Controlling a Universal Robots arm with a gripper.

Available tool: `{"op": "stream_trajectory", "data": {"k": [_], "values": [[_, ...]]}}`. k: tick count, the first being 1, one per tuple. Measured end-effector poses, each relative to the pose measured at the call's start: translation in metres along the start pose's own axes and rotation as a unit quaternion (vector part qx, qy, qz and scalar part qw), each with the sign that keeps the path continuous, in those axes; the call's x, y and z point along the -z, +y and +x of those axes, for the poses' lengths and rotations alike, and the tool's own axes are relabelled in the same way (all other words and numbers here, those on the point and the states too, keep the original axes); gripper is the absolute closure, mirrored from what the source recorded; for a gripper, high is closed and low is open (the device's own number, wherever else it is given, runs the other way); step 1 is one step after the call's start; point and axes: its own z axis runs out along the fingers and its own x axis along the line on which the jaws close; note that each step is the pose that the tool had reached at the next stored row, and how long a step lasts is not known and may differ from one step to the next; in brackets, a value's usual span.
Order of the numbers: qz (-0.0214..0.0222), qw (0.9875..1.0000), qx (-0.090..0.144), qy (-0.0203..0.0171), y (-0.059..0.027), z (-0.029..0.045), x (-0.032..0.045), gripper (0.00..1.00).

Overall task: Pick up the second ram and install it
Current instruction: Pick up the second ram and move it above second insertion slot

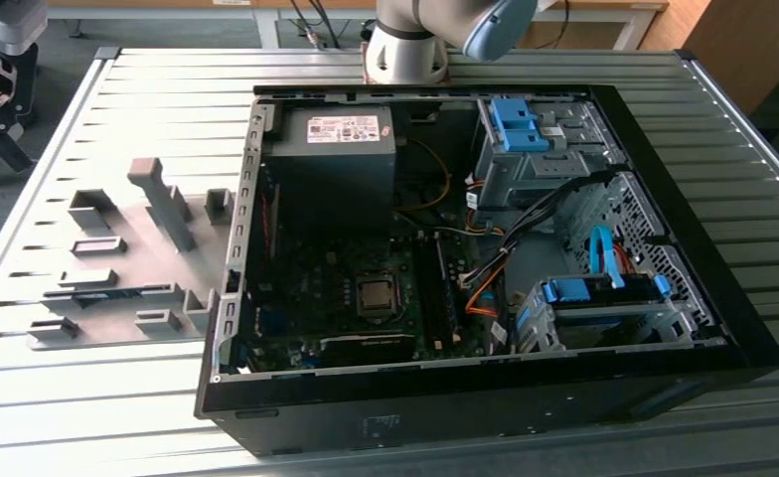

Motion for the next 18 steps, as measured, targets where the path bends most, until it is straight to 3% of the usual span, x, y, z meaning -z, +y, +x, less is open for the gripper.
{"op": "stream_trajectory", "data": {"k": [2,5,9,14,18], "values": [[-0.0001,1.0000,0.003,0.0002,0.0000,0.0000,0.0000,0.90],[-0.0007,0.9996,0.029,0.0012,-0.0001,0.0001,-0.0005,0.90],[-0.0015,0.9978,0.066,0.0026,-0.0001,0.0001,-0.0022,0.90],[-0.0025,0.9938,0.111,0.0044,-0.0003,0.0002,-0.0056,0.90],[-0.0032,0.9892,0.146,0.0057,-0.0005,0.0003,-0.0100,0.90]]}}
